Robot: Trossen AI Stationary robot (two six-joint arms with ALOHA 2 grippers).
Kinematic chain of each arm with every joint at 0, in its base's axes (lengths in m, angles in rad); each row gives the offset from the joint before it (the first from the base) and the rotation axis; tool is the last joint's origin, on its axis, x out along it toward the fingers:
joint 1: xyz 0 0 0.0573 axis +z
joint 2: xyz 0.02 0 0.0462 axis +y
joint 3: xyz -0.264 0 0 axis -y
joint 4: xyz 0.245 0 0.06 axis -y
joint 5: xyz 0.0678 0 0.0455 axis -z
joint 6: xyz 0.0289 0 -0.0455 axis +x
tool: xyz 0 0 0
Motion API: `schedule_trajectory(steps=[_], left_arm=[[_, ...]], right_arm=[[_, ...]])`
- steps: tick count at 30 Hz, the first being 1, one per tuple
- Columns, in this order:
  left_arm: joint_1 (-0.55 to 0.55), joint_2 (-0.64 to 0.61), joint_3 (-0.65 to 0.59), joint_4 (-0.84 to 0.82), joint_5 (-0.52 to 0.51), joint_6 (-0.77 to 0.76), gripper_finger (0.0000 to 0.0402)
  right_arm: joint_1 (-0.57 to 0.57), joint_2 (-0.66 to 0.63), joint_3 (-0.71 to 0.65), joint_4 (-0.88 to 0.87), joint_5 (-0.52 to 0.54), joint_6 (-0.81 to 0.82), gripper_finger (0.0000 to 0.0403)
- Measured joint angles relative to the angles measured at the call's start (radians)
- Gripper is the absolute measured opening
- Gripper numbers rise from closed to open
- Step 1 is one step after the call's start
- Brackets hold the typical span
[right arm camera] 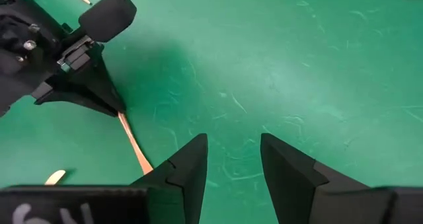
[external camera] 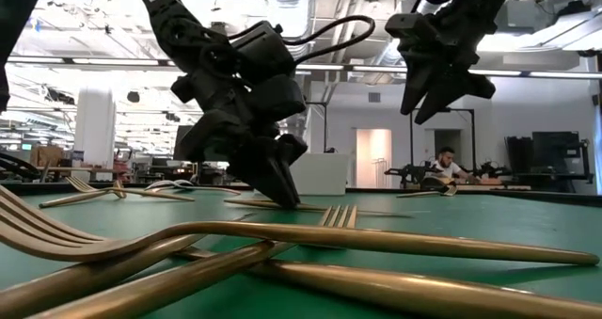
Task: Sort silverware by color (type)
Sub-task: Put the gold table knife into the white bin
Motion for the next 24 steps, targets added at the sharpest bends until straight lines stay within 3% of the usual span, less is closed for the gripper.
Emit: schedule_trajectory(steps=[5, 9, 16, 24], left_arm=[[0.016, -0.103, -0.007, -0.028, -0.074, -0.060, 0.0005], [0.060, -0.232, -0.003, -0.031, -0.069, -0.085, 0.0004], [0.241, -0.424, -0.003, -0.031, -0.114, -0.011, 0.0003], [0.494, -0.383, -0.002, 0.103, -0.050, -0.002, 0.0003]], right_arm=[[0.000, -0.003, 0.000, 0.000, 0.003, 0.012, 0.0156], [0.000, -0.003, 0.000, 0.001, 0.004, 0.015, 0.0154], [-0.003, -0.003, 0.000, 0.009, 0.032, 0.015, 0.0152], [-0.009, -0.003, 0.000, 0.052, 0.053, 0.065, 0.0144]])
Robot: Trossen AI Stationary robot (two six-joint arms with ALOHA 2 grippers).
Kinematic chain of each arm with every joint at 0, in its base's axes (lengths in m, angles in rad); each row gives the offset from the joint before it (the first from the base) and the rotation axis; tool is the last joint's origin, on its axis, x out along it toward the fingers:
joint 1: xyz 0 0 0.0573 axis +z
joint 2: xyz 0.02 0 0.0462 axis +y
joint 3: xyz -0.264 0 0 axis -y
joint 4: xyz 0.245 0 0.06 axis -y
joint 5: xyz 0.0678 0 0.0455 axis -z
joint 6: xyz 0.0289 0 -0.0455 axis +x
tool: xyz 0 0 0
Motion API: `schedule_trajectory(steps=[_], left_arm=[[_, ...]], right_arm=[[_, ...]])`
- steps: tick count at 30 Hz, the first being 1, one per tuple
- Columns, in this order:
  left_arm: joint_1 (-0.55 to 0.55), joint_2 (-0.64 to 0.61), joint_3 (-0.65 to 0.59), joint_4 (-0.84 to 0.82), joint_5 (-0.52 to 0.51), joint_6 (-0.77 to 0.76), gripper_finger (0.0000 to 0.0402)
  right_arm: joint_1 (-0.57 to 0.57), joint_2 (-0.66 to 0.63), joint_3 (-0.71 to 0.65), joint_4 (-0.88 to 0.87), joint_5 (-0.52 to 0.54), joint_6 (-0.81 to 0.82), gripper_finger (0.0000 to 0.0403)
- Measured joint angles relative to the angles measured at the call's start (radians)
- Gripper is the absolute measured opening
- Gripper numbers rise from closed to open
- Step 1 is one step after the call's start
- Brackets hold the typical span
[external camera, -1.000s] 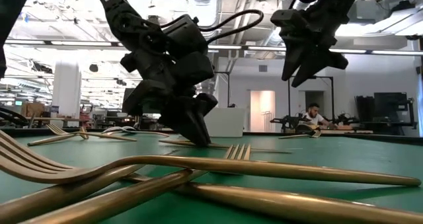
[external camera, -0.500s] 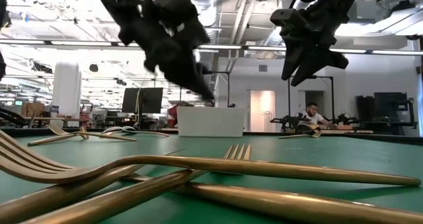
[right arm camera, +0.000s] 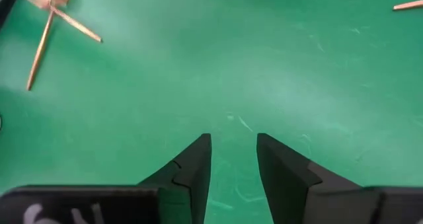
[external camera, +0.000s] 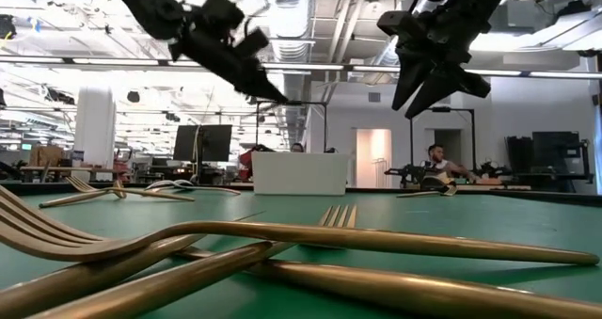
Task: Sort silverware by color (type)
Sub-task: Put the gold table knife into the white bin, then put the gold fork into the transparent bin
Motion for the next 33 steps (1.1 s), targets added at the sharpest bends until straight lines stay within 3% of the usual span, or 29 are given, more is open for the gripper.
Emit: schedule_trajectory(steps=[4, 11, 19, 33], left_arm=[[0.067, 0.102, 0.045, -0.051, 0.018, 0.006, 0.0003], [0.108, 0.286, 0.296, -0.442, -0.127, 0.080, 0.0002], [0.110, 0.344, 0.464, -0.564, -0.135, 0.074, 0.0006], [0.108, 0.344, 0.525, -0.705, -0.064, -0.014, 0.0119]], right_arm=[[0.000, 0.000, 0.000, 0.004, 0.008, 0.033, 0.0140], [0.005, 0.000, 0.000, 0.005, 0.008, 0.091, 0.0138], [0.010, 0.000, 0.000, 0.009, 0.008, 0.134, 0.0138], [-0.006, 0.000, 0.000, 0.022, 0.032, 0.128, 0.0179]])
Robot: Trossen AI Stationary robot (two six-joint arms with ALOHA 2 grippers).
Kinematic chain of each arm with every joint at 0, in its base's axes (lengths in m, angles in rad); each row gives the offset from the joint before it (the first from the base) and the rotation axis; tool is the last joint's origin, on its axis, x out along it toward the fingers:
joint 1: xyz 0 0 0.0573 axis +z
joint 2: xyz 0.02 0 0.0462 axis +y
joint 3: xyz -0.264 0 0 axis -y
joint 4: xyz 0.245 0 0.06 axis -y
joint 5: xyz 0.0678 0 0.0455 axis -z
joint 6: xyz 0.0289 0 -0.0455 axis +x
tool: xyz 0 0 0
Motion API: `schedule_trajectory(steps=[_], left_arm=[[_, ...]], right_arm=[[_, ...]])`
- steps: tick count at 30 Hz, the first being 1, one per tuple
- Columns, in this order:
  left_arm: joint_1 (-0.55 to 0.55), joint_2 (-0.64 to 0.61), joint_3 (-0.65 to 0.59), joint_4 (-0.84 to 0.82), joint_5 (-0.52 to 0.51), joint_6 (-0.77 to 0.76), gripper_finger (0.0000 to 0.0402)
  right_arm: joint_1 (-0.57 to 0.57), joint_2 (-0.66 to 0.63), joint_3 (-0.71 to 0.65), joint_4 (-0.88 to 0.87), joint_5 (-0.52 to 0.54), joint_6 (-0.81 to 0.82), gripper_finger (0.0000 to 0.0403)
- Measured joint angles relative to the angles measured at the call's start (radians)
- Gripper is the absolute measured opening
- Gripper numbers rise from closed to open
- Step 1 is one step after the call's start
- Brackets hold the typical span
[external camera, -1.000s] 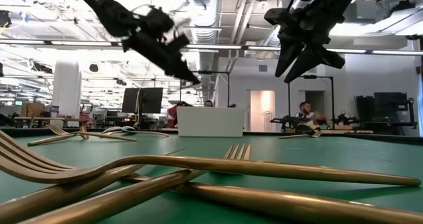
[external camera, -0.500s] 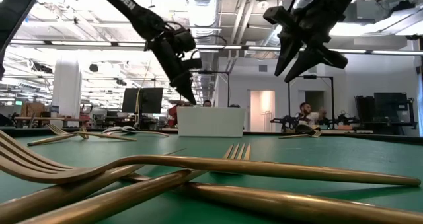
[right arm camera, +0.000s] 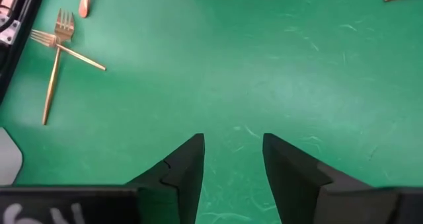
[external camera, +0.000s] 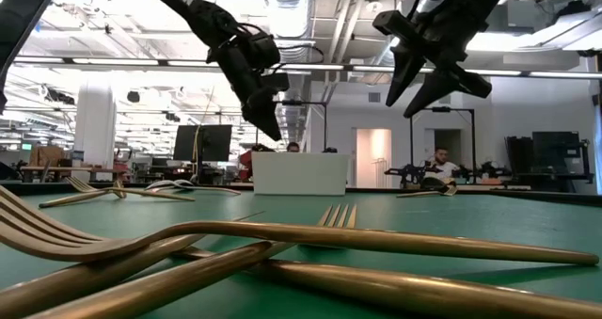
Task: Sort silverware by color (type)
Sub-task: Put the gold fork into the transparent bin
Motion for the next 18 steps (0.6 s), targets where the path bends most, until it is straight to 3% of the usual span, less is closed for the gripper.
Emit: schedule_trajectory(steps=[3, 6, 11, 18], left_arm=[[0.000, -0.016, -0.001, -0.050, 0.039, -0.049, 0.0132], [0.000, -0.059, -0.001, -0.091, 0.164, -0.075, 0.0133], [-0.007, -0.179, -0.001, -0.103, 0.281, -0.087, 0.0125], [-0.020, -0.382, -0.001, -0.063, 0.280, -0.038, 0.0121]], right_arm=[[-0.001, 0.000, 0.000, -0.004, 0.000, 0.003, 0.0185], [-0.001, -0.006, 0.000, -0.016, 0.004, 0.004, 0.0185], [-0.028, -0.012, 0.004, -0.018, 0.102, -0.008, 0.0180], [-0.130, -0.020, 0.196, 0.028, 0.145, -0.406, 0.0178]])
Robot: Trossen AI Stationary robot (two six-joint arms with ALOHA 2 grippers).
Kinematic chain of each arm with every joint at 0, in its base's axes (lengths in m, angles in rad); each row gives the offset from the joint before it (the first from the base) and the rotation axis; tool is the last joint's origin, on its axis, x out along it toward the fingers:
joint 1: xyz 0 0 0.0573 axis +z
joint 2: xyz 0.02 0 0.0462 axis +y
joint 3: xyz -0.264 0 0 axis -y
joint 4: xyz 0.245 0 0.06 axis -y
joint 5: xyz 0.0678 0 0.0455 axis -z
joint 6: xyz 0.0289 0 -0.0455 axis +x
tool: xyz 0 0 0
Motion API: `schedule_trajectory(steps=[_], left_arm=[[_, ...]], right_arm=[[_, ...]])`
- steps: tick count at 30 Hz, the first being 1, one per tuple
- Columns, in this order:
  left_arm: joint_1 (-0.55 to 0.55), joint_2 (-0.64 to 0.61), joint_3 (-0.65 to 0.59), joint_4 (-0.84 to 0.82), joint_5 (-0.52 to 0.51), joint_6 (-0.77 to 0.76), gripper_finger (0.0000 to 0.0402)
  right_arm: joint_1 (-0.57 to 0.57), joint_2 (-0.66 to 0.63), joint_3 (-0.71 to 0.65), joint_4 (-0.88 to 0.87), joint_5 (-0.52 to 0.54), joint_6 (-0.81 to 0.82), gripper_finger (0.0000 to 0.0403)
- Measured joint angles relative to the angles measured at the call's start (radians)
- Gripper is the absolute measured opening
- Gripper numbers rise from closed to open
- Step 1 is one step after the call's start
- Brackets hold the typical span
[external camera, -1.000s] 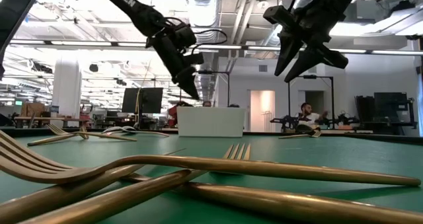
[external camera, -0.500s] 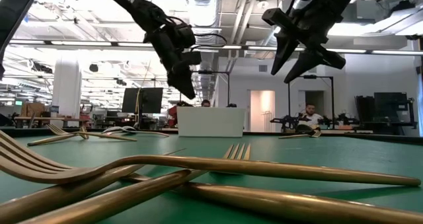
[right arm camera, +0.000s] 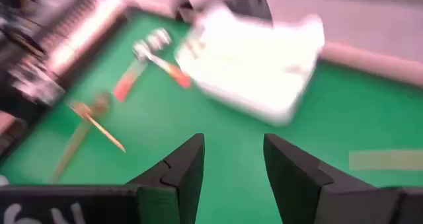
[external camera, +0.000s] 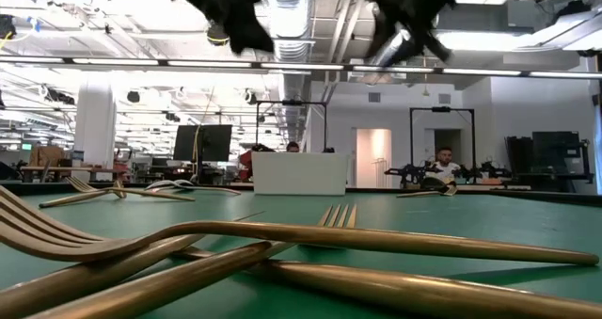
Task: Sort silverware by color (type)
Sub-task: Put the gold fork into the transparent bin
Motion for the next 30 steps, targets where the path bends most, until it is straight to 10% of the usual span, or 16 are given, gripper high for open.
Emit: schedule_trajectory(steps=[14, 30], left_arm=[[-0.002, -0.128, 0.000, -0.079, -0.014, -0.047, 0.0121], [-0.002, -0.128, 0.000, -0.115, -0.036, -0.040, 0.0121]], right_arm=[[-0.231, 0.043, 0.131, -0.090, 0.019, -0.030, 0.0167], [-0.473, 0.366, 0.130, -0.255, -0.056, 0.501, 0.0108]])
